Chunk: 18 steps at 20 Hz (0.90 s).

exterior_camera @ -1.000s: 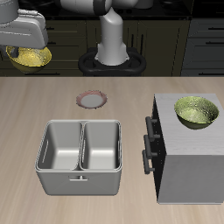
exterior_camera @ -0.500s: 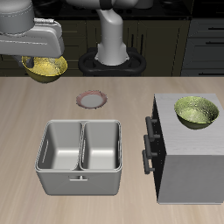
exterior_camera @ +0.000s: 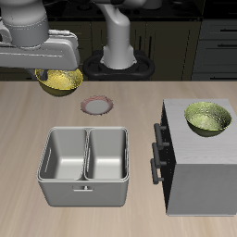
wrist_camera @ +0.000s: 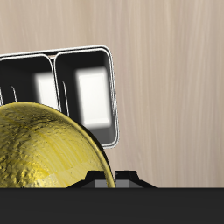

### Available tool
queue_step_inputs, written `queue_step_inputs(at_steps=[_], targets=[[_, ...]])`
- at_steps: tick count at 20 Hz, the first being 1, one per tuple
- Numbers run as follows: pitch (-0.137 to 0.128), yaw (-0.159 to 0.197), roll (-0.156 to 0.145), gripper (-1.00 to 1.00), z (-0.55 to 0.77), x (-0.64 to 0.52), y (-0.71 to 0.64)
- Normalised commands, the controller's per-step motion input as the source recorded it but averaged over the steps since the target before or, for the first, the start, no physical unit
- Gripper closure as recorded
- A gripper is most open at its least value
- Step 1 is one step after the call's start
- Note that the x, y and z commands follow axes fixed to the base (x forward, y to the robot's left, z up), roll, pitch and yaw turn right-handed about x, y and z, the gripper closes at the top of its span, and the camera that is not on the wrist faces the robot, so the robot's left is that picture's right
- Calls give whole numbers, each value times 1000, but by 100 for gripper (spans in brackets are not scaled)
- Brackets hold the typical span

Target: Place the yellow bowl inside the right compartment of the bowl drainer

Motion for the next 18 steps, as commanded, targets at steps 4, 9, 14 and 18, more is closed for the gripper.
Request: queue_step_inputs(at_steps=[4,9,14,18], targets=[[12,11,40,100,-80,107,227],[11,-2,22,100,-95,65,158],[19,2,-7,100,-147,43,-48],[15,10,-3,100,-146,31,-12]])
